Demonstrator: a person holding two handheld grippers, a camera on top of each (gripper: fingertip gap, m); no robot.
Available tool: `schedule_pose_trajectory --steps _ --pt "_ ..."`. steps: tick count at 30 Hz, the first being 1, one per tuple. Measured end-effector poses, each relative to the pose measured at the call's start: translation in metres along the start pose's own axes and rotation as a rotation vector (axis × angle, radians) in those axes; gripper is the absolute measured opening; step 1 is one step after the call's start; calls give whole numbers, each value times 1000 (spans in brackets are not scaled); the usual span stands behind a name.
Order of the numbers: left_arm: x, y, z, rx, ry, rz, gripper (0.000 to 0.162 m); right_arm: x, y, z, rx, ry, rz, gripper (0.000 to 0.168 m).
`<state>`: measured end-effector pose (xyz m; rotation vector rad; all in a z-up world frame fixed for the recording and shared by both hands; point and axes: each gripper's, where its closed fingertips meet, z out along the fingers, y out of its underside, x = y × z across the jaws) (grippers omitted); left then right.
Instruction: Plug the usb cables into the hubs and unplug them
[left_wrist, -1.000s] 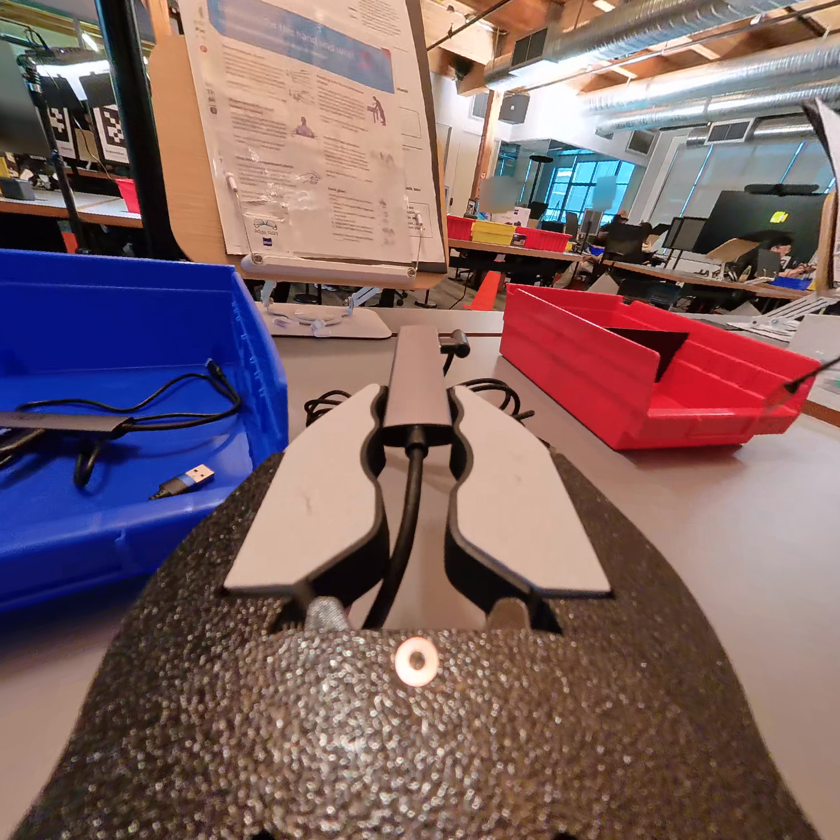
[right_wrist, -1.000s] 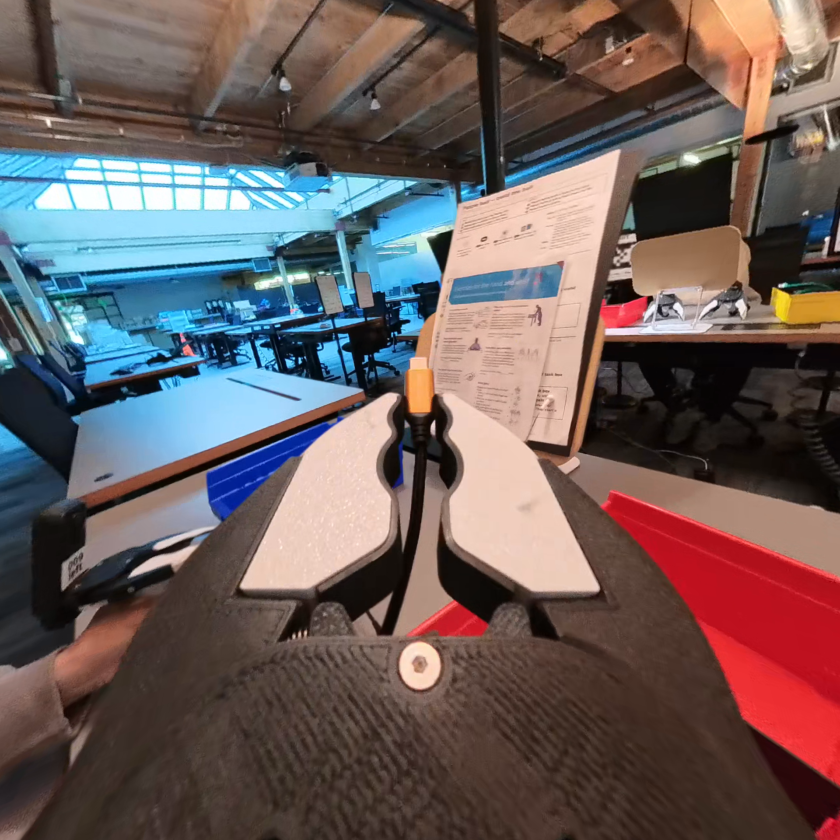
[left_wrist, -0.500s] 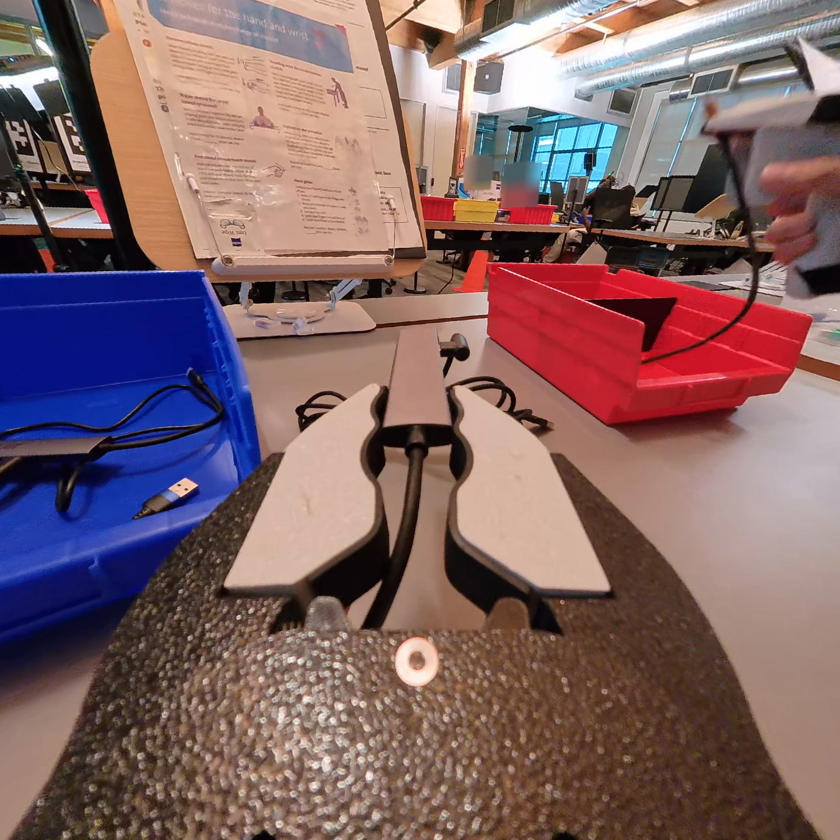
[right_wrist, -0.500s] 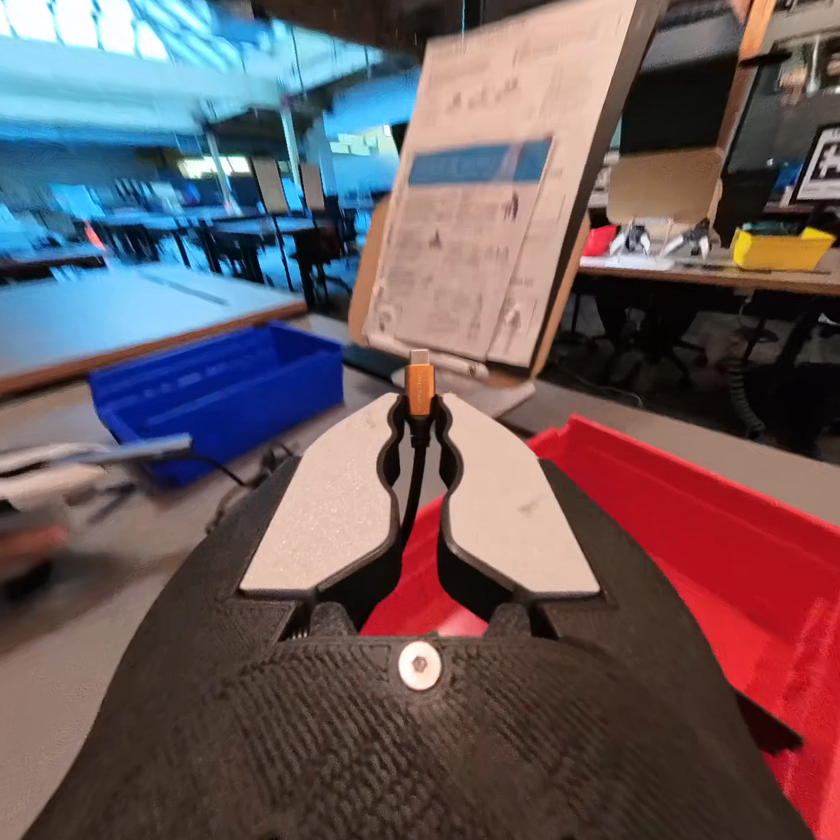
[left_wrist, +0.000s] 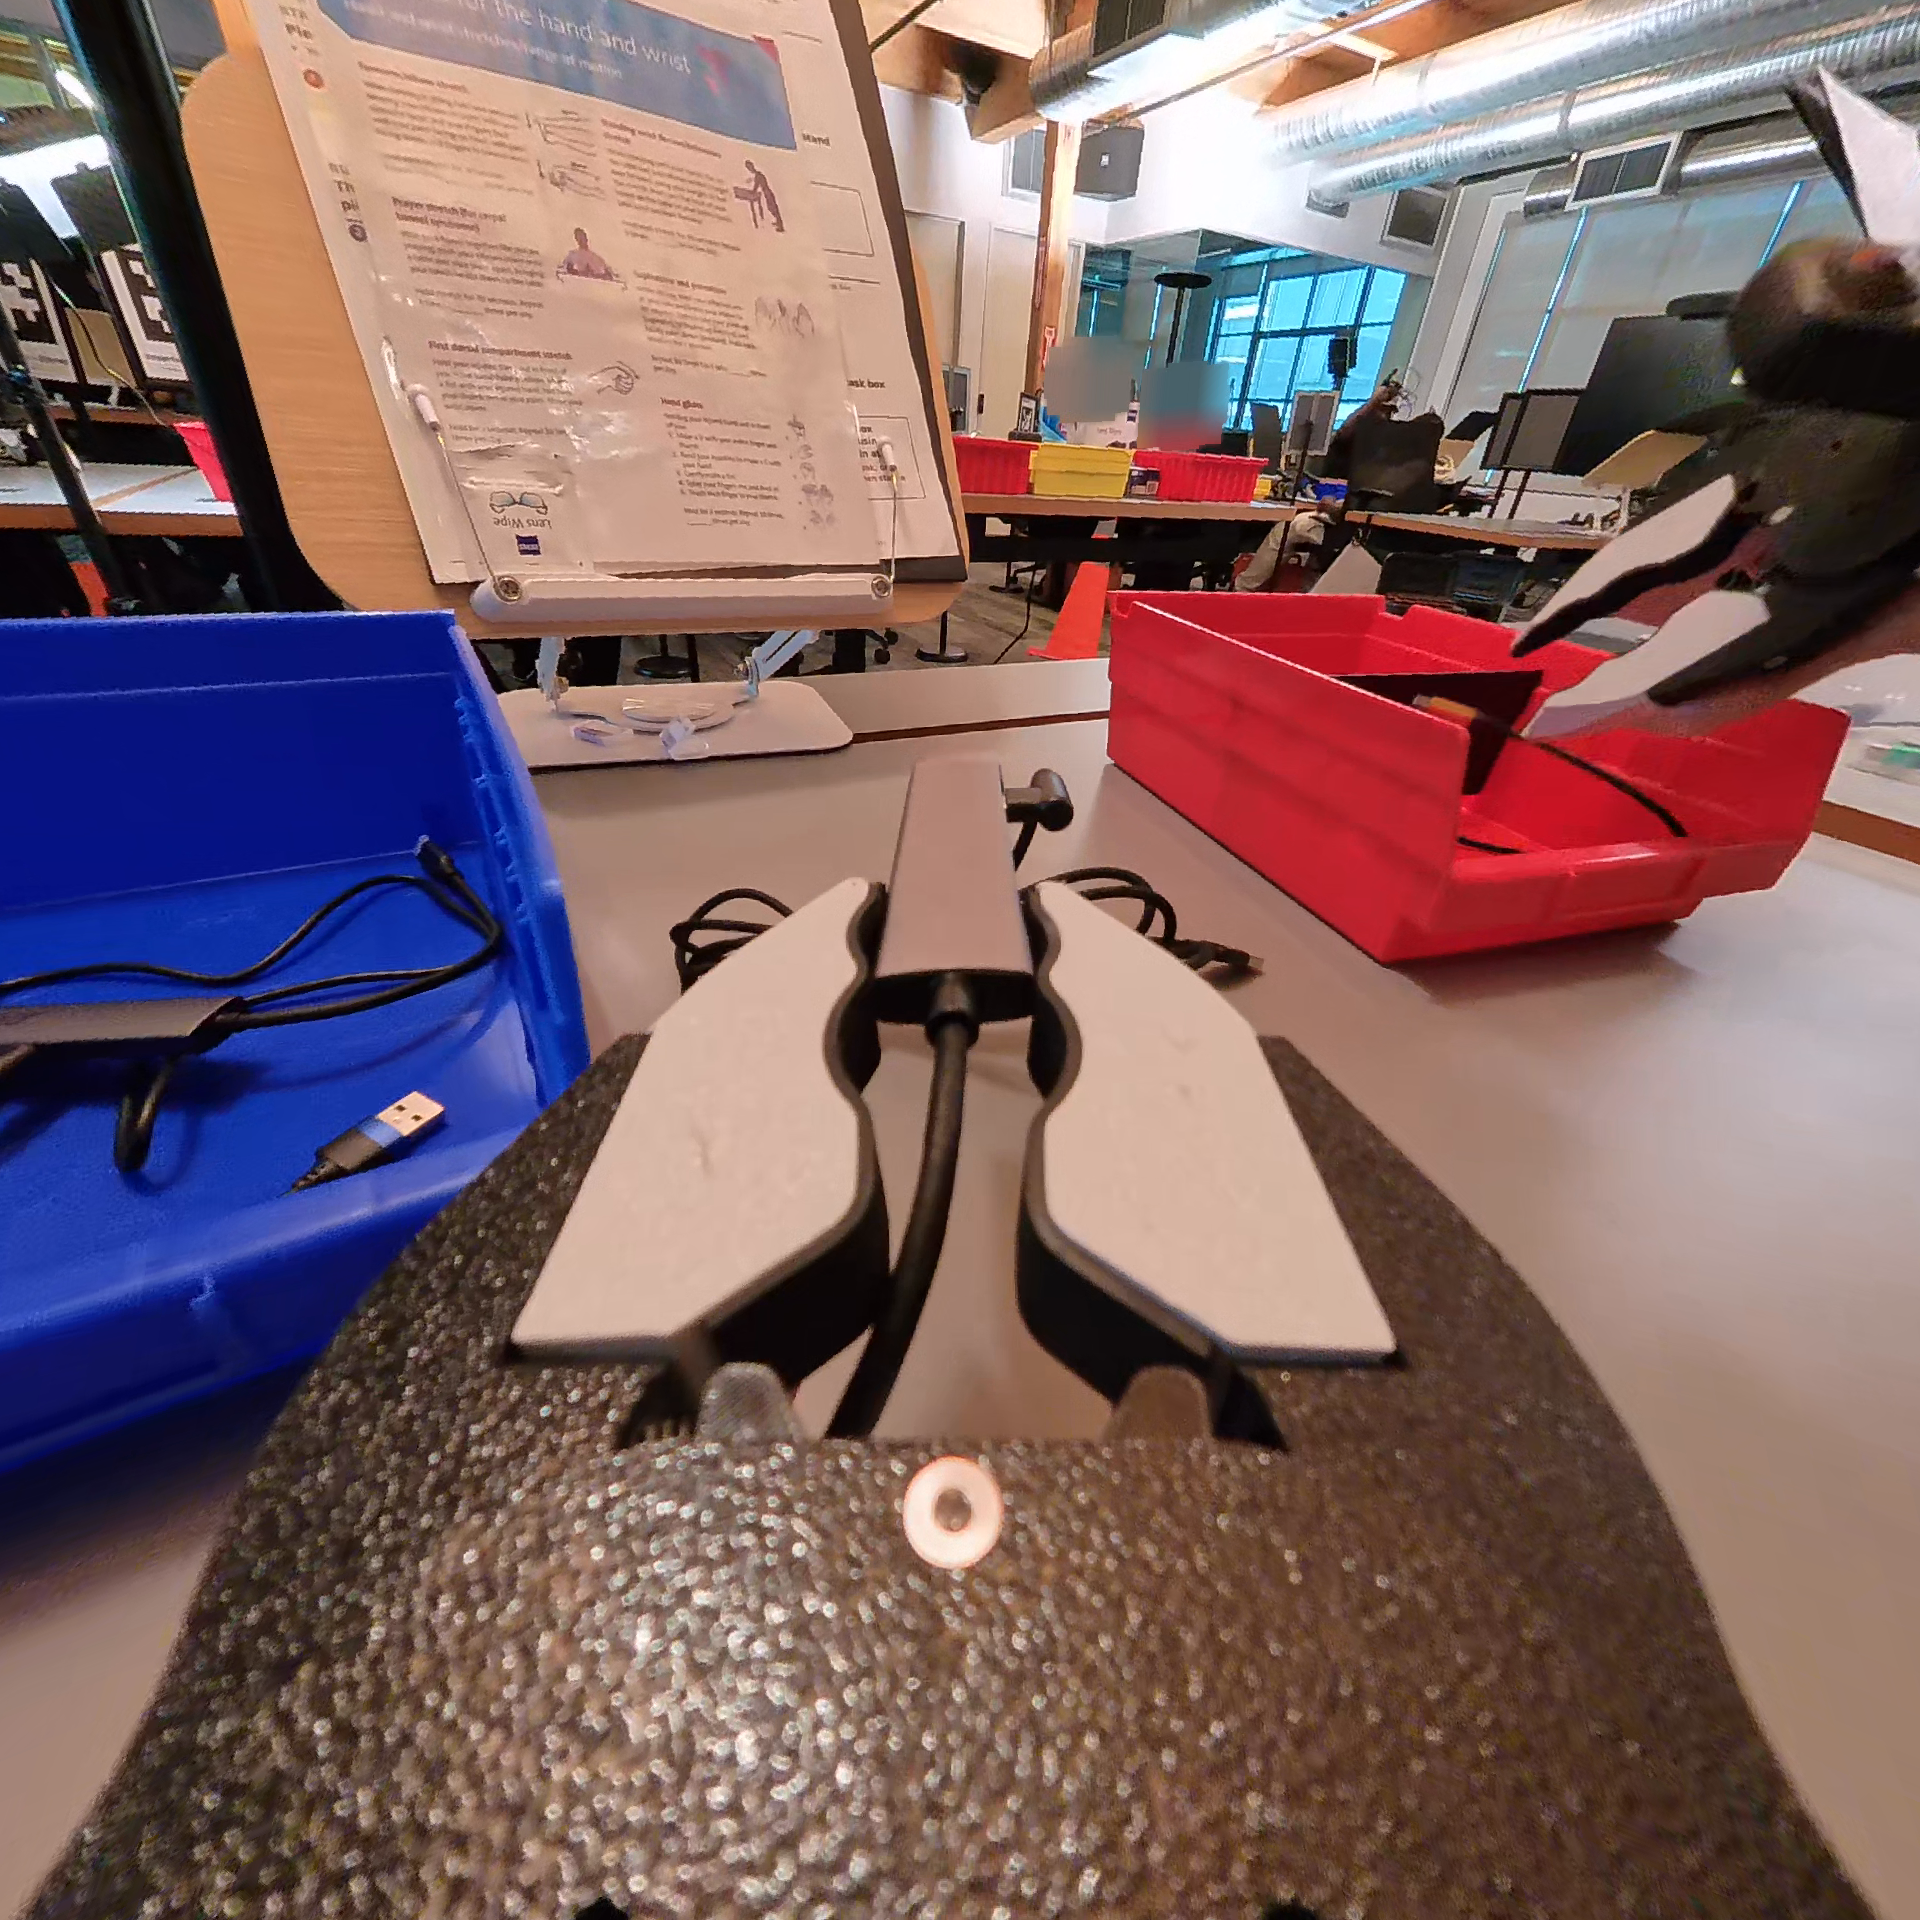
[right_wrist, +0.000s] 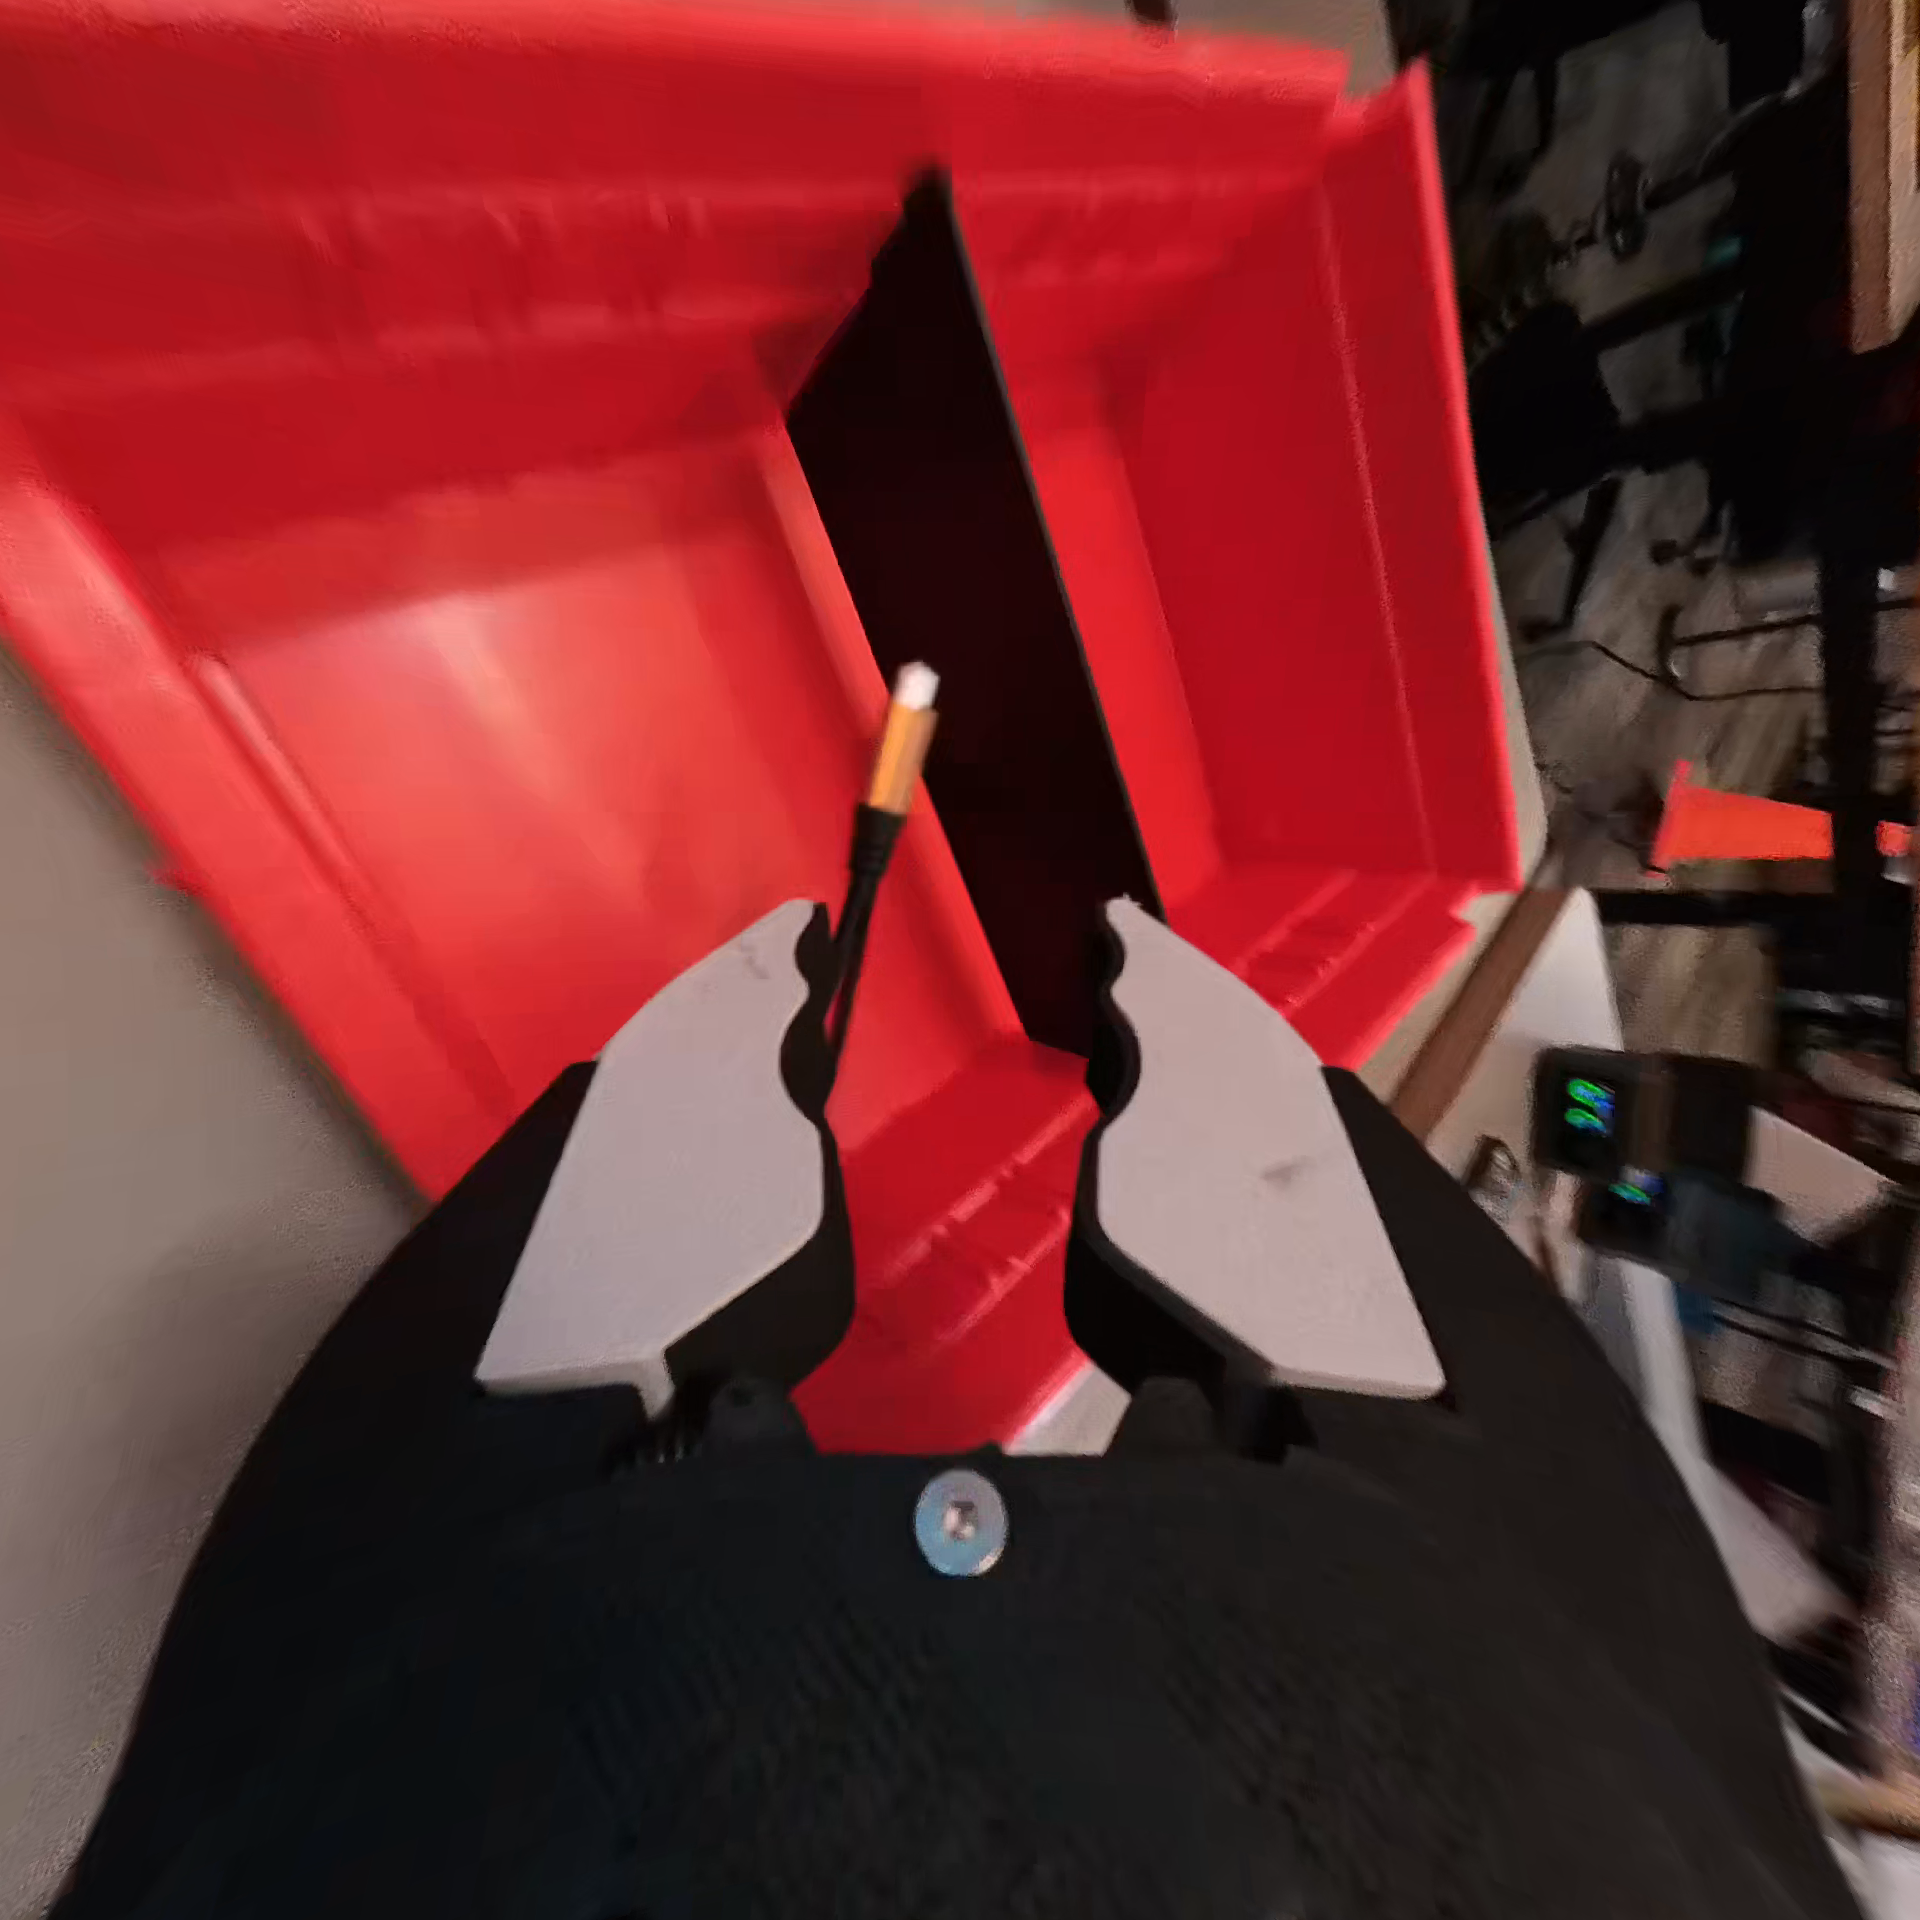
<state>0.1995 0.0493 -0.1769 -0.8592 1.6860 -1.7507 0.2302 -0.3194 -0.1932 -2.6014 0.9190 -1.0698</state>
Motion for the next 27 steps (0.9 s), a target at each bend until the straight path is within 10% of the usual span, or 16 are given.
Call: schedule_pose_trajectory --steps 8,12,16,27 --pt "6 1 1 -10 33 23 24 -83 -128 -85 658 -250 410 75" --pt "15 0 -1 7 48 86 24 -156 -182 -96 881 -344 498 55" --pt "32 -4 -6 46 102 96 24 -187 -209 -80 929 -373 584 42" --pt "54 -5 -9 96 60 297 24 -196 -219 -78 1003 -1128 1335 29"
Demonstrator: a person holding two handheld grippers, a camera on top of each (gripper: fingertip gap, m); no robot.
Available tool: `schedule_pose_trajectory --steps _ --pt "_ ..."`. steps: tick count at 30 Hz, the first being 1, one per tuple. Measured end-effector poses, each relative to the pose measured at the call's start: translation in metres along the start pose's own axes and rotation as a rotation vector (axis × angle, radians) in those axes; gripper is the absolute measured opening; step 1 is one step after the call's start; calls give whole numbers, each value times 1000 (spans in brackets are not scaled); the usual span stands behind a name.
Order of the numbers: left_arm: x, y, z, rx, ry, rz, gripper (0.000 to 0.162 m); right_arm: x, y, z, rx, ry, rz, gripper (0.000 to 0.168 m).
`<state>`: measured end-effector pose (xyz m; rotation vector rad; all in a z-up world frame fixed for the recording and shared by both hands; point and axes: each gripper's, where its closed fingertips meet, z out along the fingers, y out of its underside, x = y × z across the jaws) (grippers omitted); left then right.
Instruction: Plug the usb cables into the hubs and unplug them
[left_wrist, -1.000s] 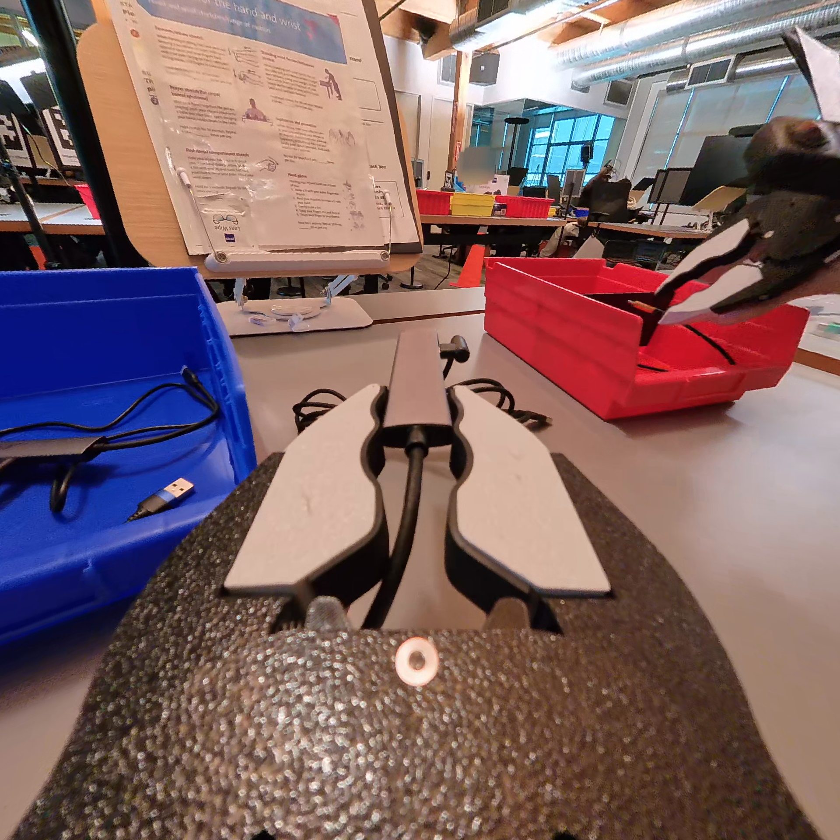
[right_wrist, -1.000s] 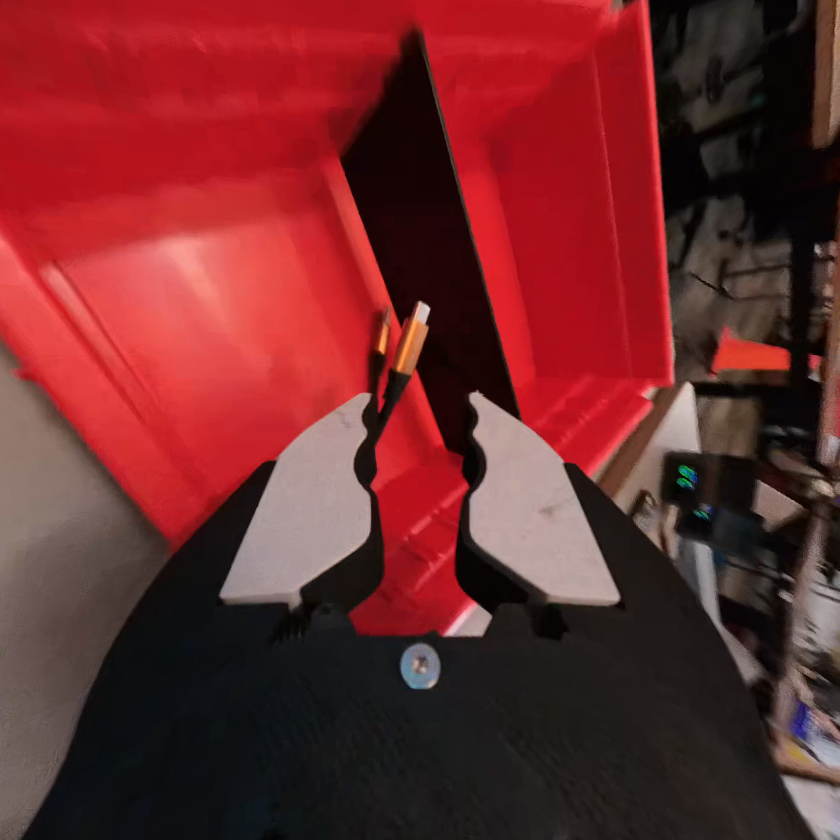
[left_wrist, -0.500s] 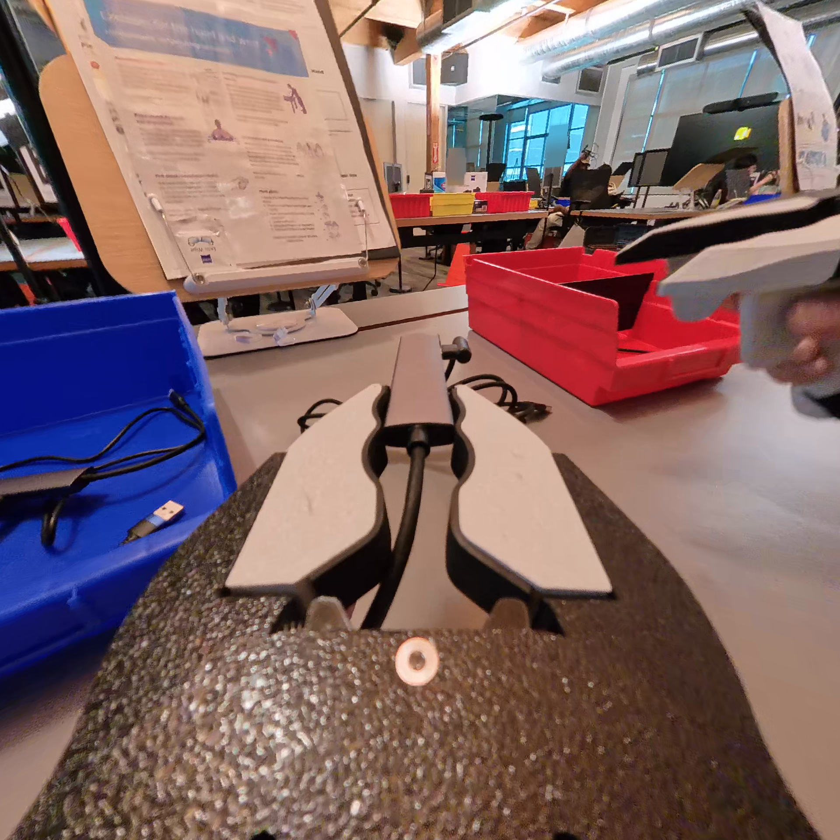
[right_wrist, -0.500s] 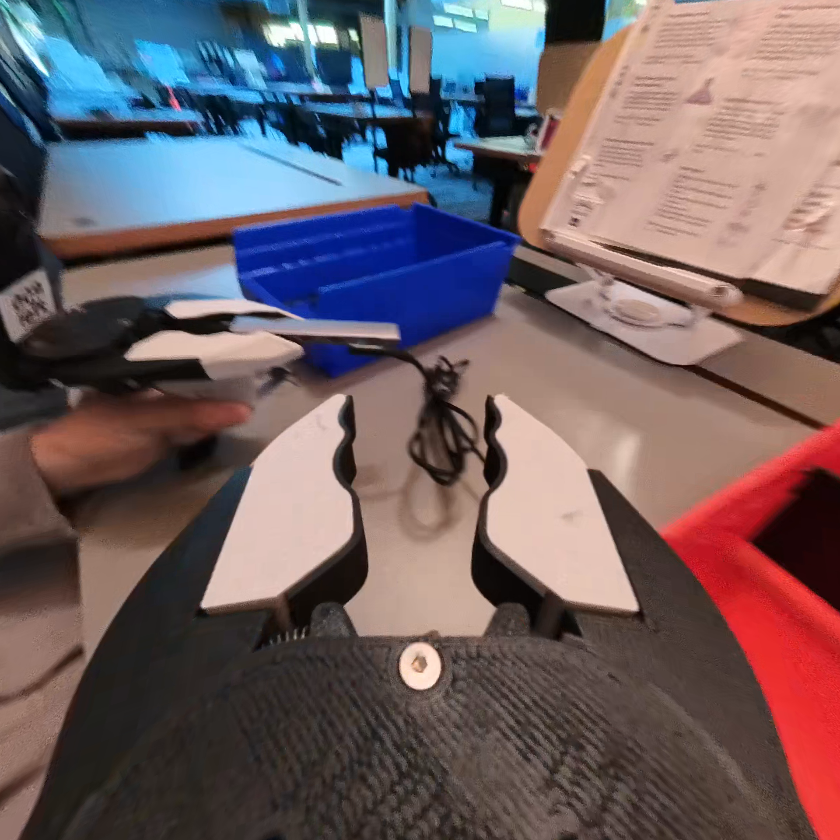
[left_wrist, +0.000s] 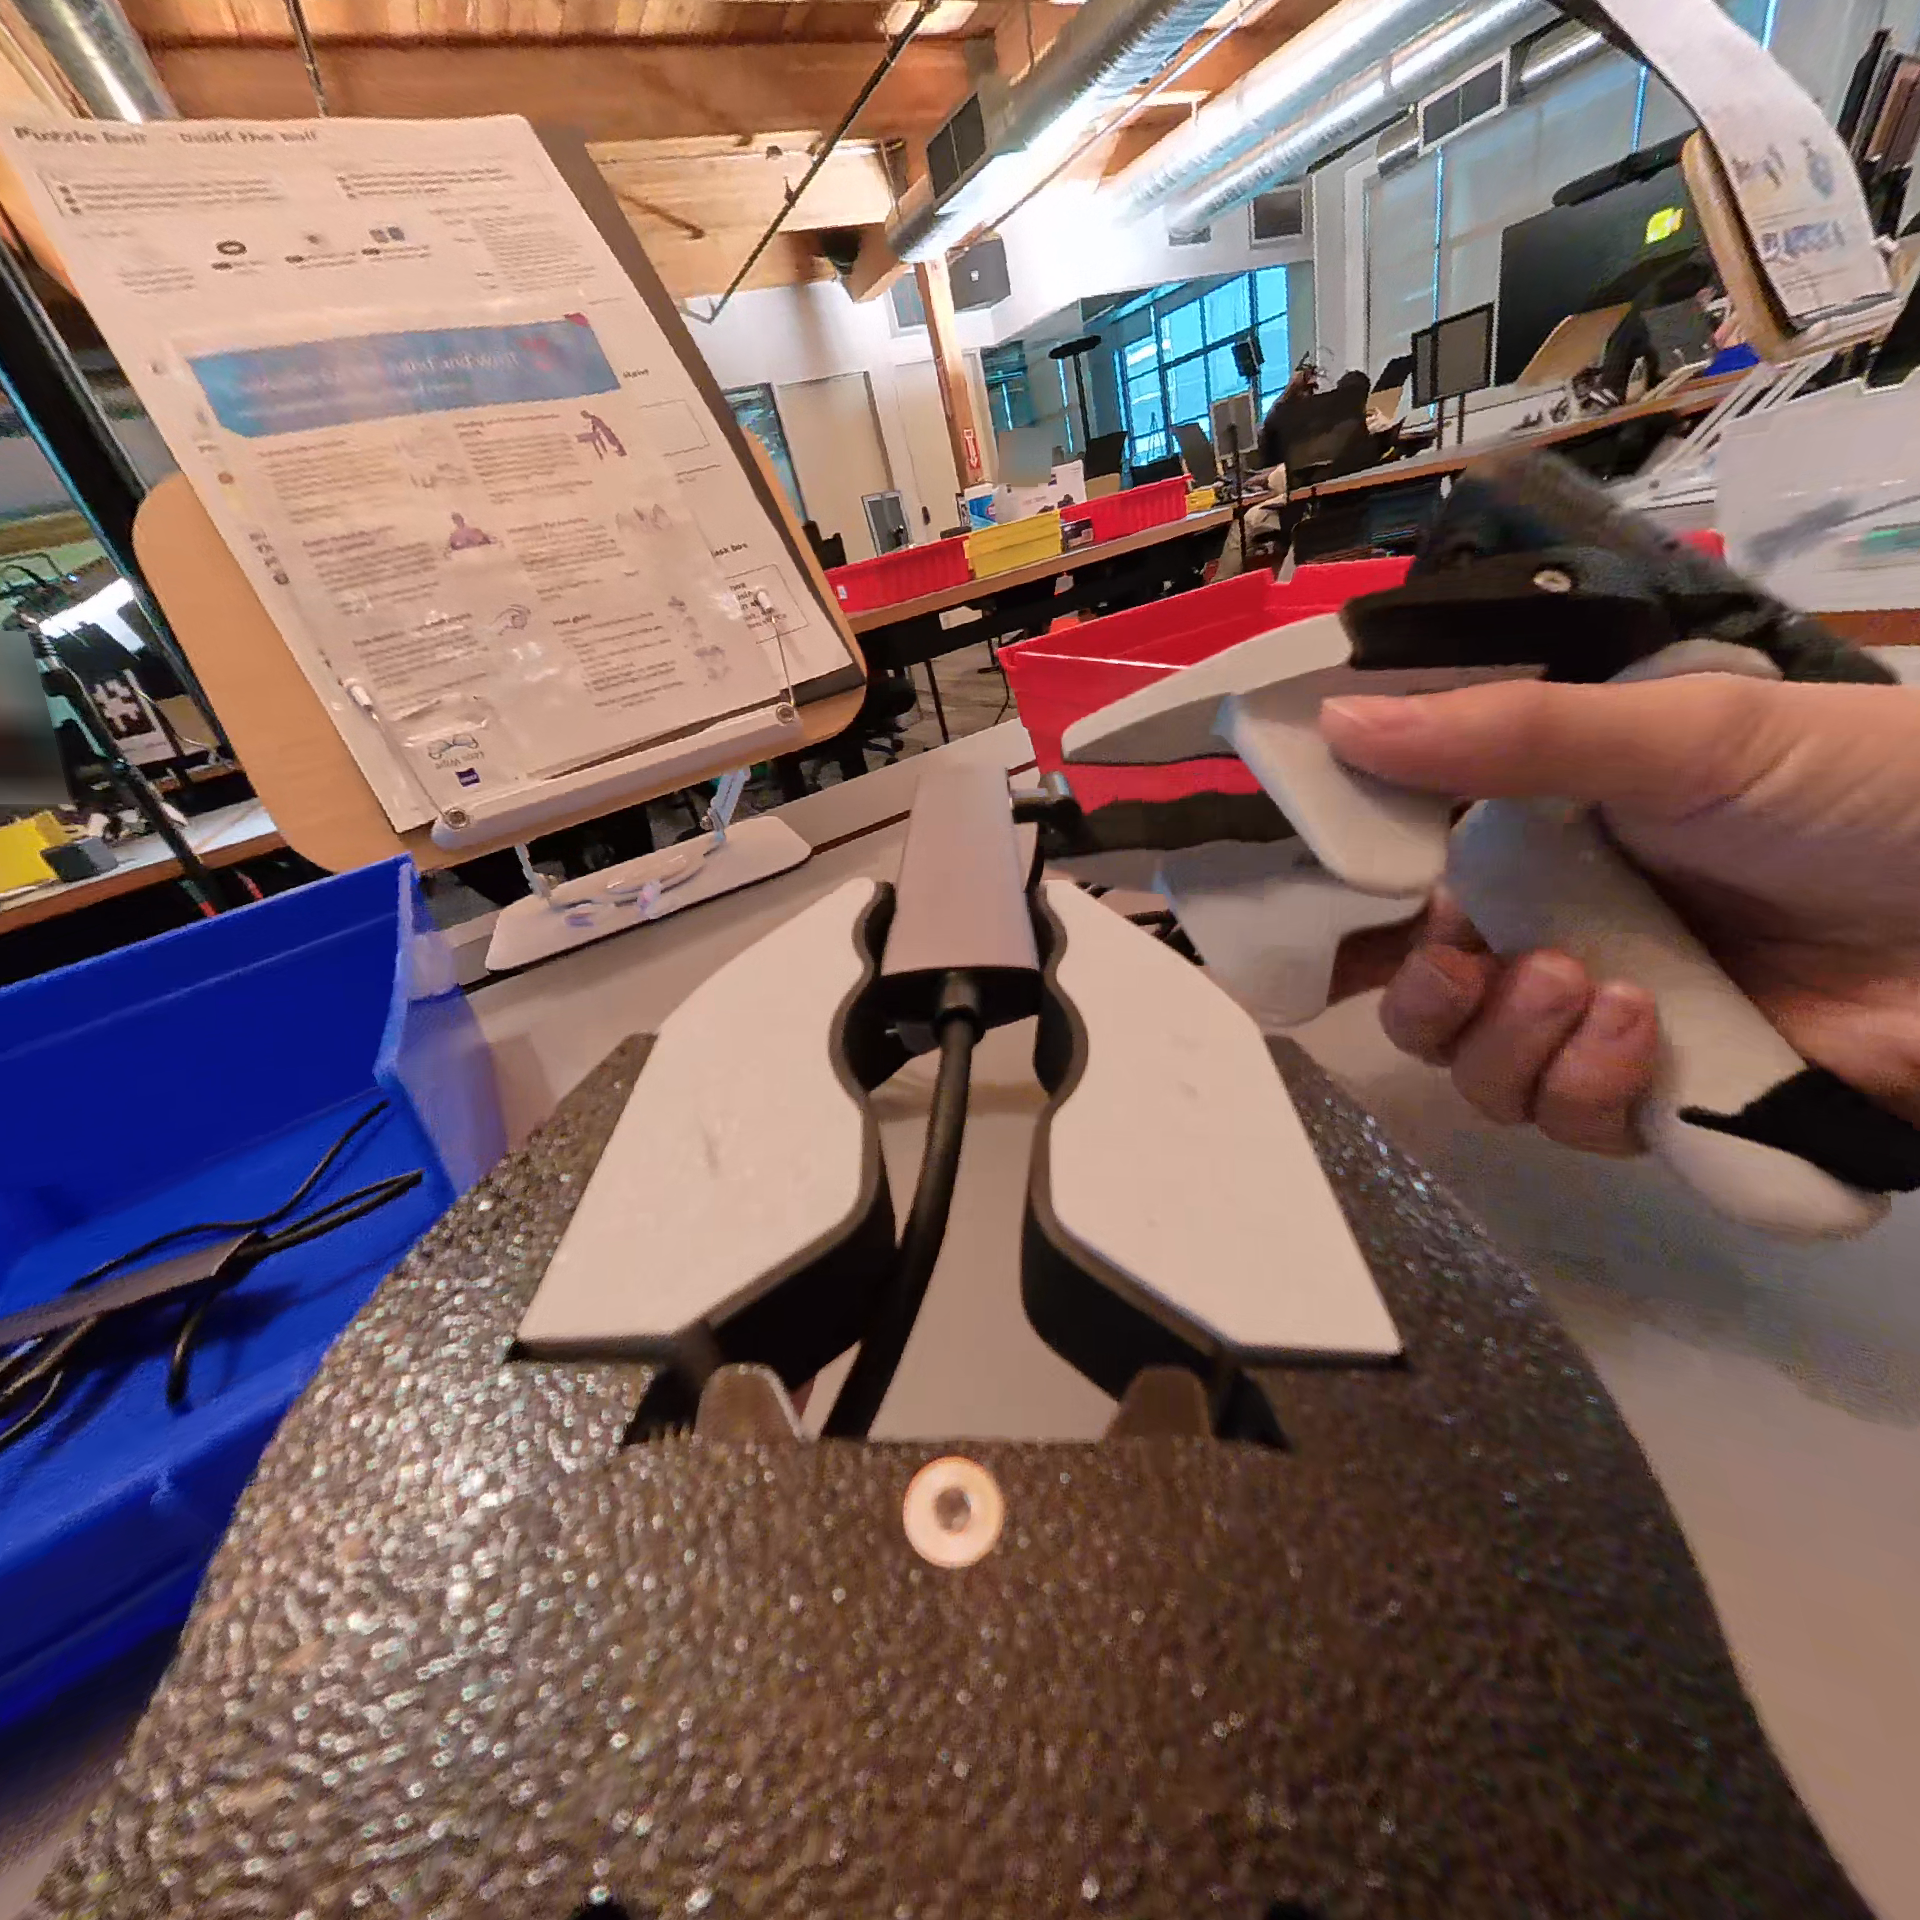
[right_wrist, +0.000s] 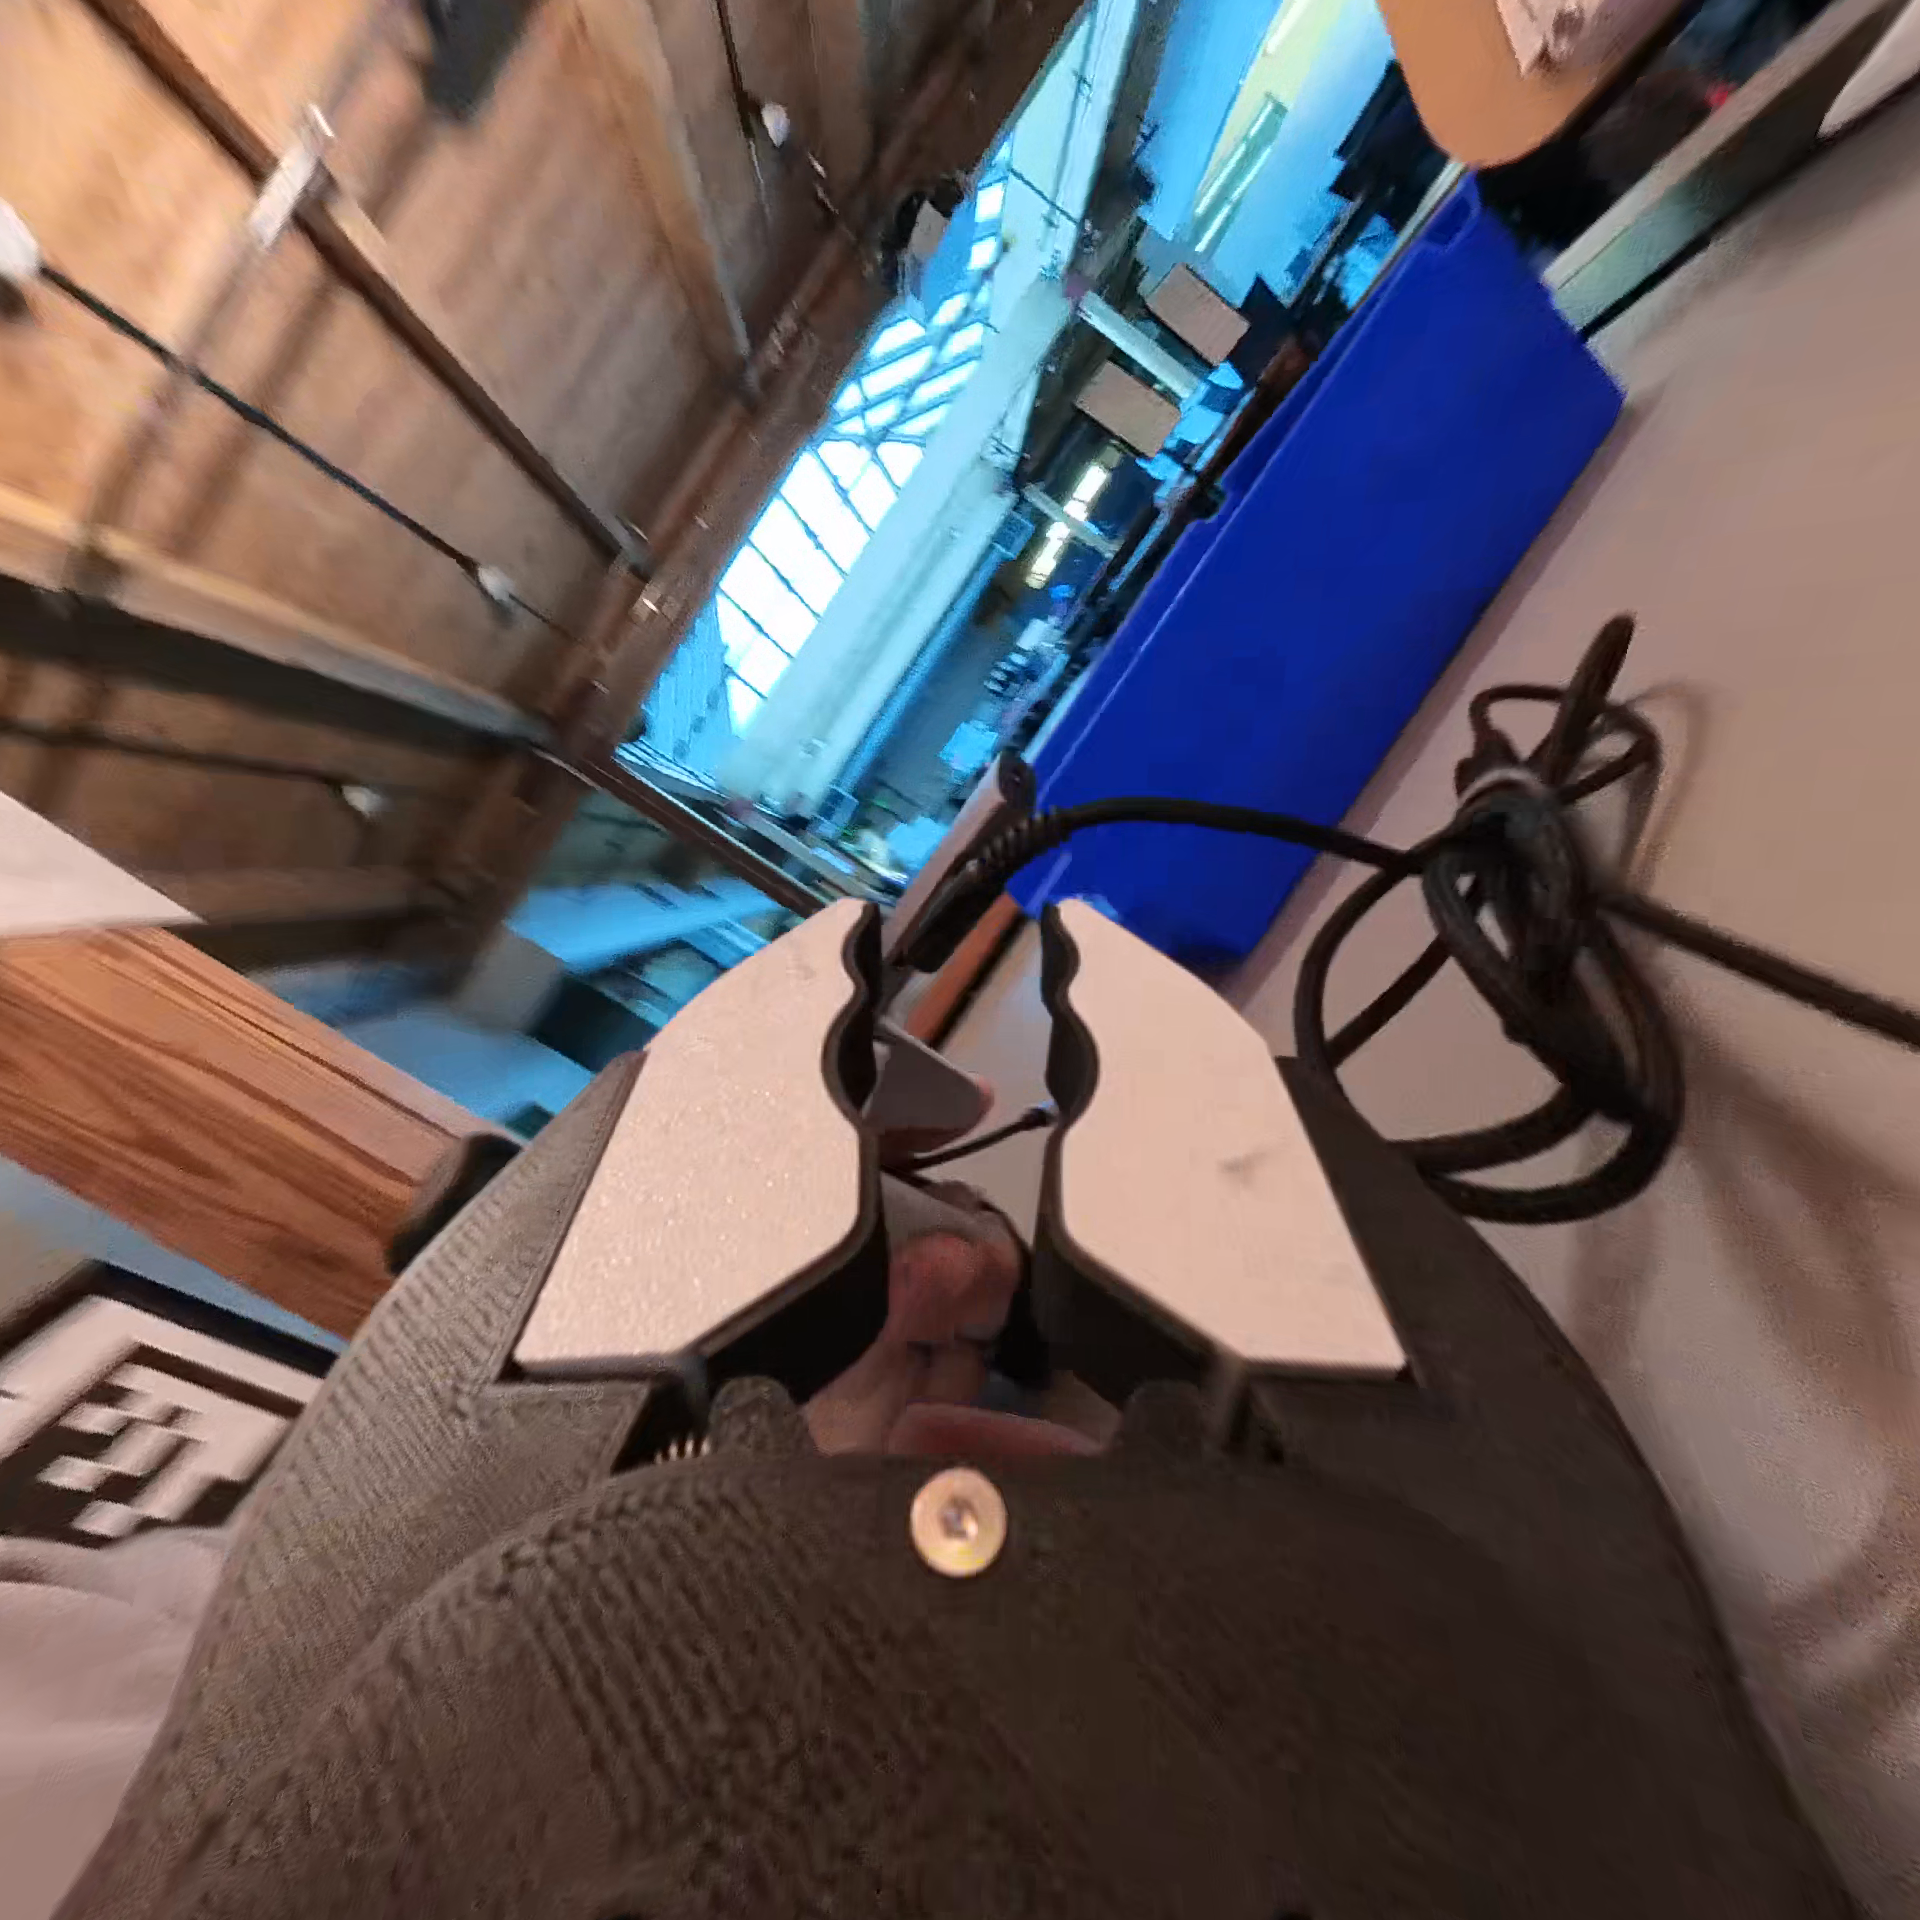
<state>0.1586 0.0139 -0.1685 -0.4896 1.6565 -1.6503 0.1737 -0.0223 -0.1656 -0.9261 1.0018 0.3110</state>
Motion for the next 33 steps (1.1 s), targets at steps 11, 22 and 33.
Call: schedule_pose_trajectory --steps 11,22,33 --pt "3 2 5 -22 -19 39 24 -2 8 4 -5 -127 237 8" --pt "4 1 5 -10 -24 45 24 -1 0 5 140 -142 370 9" --pt "-1 0 5 -3 -68 65 26 -1 2 6 102 -75 208 9"
